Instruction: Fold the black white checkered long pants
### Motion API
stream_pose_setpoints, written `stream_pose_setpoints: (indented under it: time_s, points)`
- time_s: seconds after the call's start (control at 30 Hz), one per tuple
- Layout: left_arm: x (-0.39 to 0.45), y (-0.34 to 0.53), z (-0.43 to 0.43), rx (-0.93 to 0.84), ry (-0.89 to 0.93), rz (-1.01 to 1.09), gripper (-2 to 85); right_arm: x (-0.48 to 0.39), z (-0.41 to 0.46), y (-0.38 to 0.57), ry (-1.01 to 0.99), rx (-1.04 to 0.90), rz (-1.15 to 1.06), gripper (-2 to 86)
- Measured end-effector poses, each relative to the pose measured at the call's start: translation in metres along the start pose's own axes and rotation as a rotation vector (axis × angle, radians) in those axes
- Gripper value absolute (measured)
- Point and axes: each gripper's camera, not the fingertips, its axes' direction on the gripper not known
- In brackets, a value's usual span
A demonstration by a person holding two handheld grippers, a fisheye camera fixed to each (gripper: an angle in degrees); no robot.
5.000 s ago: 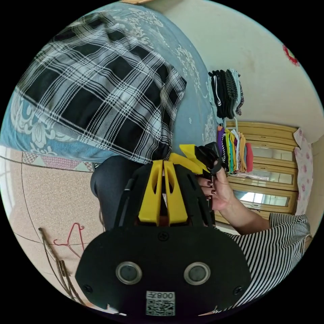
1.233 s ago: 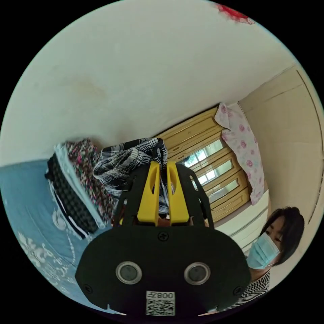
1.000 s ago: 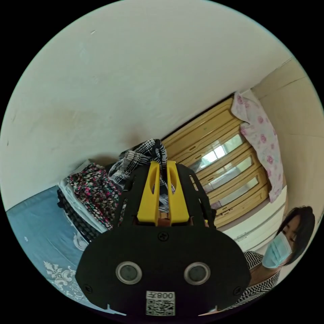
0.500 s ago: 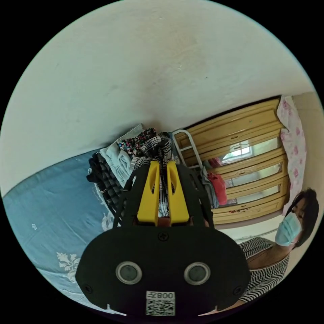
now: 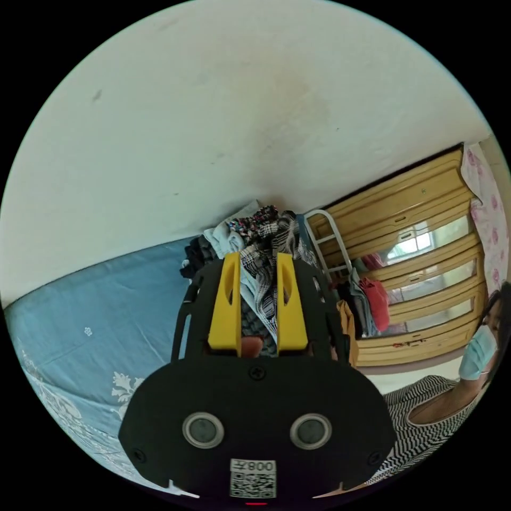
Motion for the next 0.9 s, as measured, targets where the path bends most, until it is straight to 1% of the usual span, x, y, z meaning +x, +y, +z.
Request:
stream_pose_setpoints:
  time_s: [0.07,0.17,0.27,0.3,0.37,0.4,0.43,0.47,0.5,0.57,0.63,0.67,0.77,0.83,0.9]
  points:
    - [0.027,0.0,-0.022,0.046,-0.052,0.052,7.3,0.009,-0.001,0.01,0.021,-0.001,0.017,6.2]
    - [0.078,-0.005,-0.035,0.035,-0.036,0.164,4.6,0.018,-0.003,0.028,0.057,-0.025,0.045,6.6]
    - [0.121,-0.019,-0.033,0.0,-0.152,0.234,1.8,0.013,-0.011,0.043,0.098,-0.017,0.039,5.5]
    - [0.131,-0.027,-0.03,-0.008,-0.228,0.234,1.3,0.007,-0.012,0.043,0.118,-0.011,0.016,5.0]
    - [0.14,-0.039,-0.023,-0.038,-0.287,0.238,0.8,-0.026,-0.016,0.03,0.259,0.021,-0.108,3.3]
    - [0.143,-0.046,-0.017,-0.076,-0.353,0.223,0.5,-0.034,-0.016,0.024,0.302,0.03,-0.142,2.9]
    - [0.143,-0.051,-0.012,-0.105,-0.394,0.192,0.4,-0.048,-0.014,0.009,0.39,0.046,-0.217,2.0]
    - [0.144,-0.052,-0.012,-0.105,-0.397,0.182,0.3,-0.058,-0.008,-0.007,0.504,0.06,-0.296,1.3]
    - [0.146,-0.055,-0.014,-0.089,-0.398,0.169,0.2,-0.061,-0.004,-0.015,0.571,0.065,-0.327,1.1]
    - [0.151,-0.058,-0.017,-0.074,-0.389,0.137,0.1,-0.058,0.02,-0.049,0.8,0.041,-0.388,0.5]
    - [0.163,-0.061,-0.019,-0.069,-0.401,0.141,0.1,-0.043,0.043,-0.067,0.93,-0.006,-0.394,0.3]
    - [0.167,-0.061,-0.018,-0.072,-0.415,0.152,0.1,-0.032,0.059,-0.074,0.986,-0.058,-0.395,0.2]
    - [0.19,-0.061,-0.012,-0.092,-0.532,0.243,0.1,-0.01,0.096,-0.066,1.038,-0.099,-0.437,0.2]
    - [0.204,-0.06,-0.006,-0.093,-0.612,0.286,0.1,-0.005,0.114,-0.053,1.087,-0.081,-0.491,0.2]
    - [0.21,-0.06,-0.003,-0.092,-0.636,0.29,0.1,0.0,0.126,-0.041,1.127,-0.009,-0.522,0.2]
